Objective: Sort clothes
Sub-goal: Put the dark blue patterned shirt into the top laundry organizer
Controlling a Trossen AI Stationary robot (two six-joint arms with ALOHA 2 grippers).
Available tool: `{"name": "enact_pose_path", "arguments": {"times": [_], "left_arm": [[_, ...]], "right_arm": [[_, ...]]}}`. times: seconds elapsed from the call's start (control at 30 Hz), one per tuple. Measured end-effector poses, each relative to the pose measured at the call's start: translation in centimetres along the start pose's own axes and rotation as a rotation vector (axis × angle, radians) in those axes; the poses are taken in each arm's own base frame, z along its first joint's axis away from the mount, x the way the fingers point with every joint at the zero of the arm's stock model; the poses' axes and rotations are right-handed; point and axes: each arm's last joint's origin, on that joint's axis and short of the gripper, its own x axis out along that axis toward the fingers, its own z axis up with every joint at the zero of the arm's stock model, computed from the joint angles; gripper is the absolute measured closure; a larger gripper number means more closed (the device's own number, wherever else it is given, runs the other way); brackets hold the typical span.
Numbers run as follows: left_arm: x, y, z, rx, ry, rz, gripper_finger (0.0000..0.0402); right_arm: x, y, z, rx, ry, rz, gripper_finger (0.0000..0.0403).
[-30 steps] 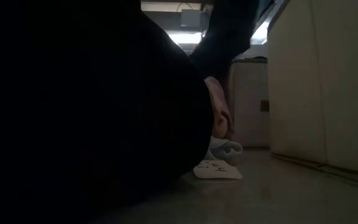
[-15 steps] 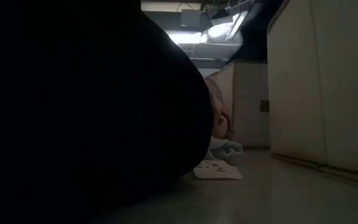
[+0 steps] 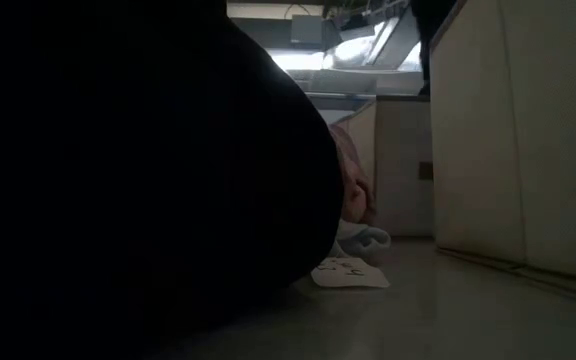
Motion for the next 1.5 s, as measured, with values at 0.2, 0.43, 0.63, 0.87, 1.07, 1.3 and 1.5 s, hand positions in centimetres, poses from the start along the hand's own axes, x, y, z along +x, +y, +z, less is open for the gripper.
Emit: {"name": "enact_pose_path", "arguments": {"times": [0.2, 0.43, 0.63, 0.87, 1.07, 1.3, 1.5], "left_arm": [[0.0, 0.0, 0.1, -0.003, -0.005, 0.001, 0.037], [0.0, 0.0, -0.1, 0.003, 0.008, -0.001, 0.037], [0.0, -0.1, -0.3, 0.01, 0.031, -0.007, 0.037], [0.0, -0.1, -0.4, 0.001, 0.041, -0.009, 0.037], [0.0, -0.1, -0.5, 0.004, 0.047, -0.01, 0.037], [0.0, -0.1, -0.5, -0.003, 0.047, -0.01, 0.037], [0.0, -0.1, -0.5, -0.004, 0.047, -0.009, 0.037]], "right_arm": [[5.2, 4.7, 0.5, -0.03, -0.025, 0.039, 0.0382], [8.1, 10.7, 0.3, -0.072, 0.059, 0.251, 0.0382], [7.7, 14.6, -0.9, -0.126, 0.186, 0.537, 0.0382], [5.3, 18.4, -3.5, -0.187, 0.466, 0.901, 0.0381], [4.4, 21.8, -4.8, -0.208, 0.62, 1.053, 0.0381], [3.6, 27.9, -6.9, -0.217, 0.64, 1.185, 0.0381], [1.8, 31.1, -8.4, -0.19, 0.655, 1.371, 0.0381]]}}
